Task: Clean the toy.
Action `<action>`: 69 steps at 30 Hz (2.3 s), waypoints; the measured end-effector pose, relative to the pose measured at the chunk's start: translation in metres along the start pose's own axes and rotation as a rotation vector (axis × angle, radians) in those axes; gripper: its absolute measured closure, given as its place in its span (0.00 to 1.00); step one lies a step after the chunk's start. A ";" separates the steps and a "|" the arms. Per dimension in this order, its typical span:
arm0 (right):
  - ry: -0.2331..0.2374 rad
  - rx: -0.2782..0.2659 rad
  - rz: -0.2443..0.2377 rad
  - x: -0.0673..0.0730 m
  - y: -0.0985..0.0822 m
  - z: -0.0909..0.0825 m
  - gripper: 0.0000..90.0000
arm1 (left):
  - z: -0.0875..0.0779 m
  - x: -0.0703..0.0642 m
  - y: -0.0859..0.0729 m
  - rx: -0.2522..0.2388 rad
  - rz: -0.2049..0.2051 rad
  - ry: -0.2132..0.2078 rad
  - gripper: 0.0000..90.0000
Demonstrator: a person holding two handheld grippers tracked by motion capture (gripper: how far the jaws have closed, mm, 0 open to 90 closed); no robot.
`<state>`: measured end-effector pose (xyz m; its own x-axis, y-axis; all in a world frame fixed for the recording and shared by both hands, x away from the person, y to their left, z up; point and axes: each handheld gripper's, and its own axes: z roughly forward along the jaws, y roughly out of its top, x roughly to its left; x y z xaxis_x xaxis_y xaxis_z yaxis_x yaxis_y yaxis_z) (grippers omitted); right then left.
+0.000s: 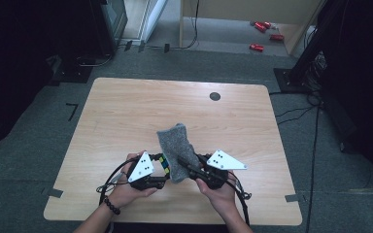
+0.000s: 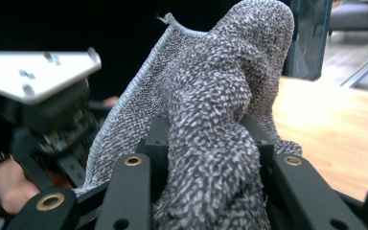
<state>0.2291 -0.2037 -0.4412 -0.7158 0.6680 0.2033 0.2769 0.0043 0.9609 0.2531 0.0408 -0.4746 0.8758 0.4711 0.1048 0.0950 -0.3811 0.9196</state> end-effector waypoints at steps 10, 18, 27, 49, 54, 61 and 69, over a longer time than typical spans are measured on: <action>-0.190 0.094 0.133 -0.041 -0.013 -0.005 0.72 | -0.002 0.004 0.000 -0.013 -0.017 0.011 0.39; -0.107 0.002 -0.011 -0.007 0.009 -0.010 0.72 | 0.010 0.000 -0.002 0.085 -0.004 0.073 0.38; -0.118 0.181 -0.300 0.046 -0.004 0.021 0.71 | 0.019 -0.012 0.005 0.186 0.020 0.113 0.38; -0.258 0.054 -0.087 -0.023 0.005 -0.011 0.71 | -0.006 0.020 0.001 -0.082 -0.216 -0.104 0.39; -0.132 0.003 -0.041 -0.027 0.003 -0.010 0.71 | -0.014 0.034 -0.001 -0.191 -0.341 -0.191 0.39; -0.018 0.016 -0.161 -0.015 -0.006 0.002 0.71 | -0.020 0.040 -0.002 -0.250 -0.397 -0.245 0.39; 0.092 0.155 -0.330 0.004 -0.025 0.020 0.72 | -0.026 0.047 -0.002 -0.282 -0.442 -0.245 0.39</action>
<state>0.2321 -0.1860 -0.4681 -0.8352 0.5424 -0.0902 0.1100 0.3255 0.9391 0.2821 0.0843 -0.4618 0.8688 0.3267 -0.3722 0.3763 0.0530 0.9250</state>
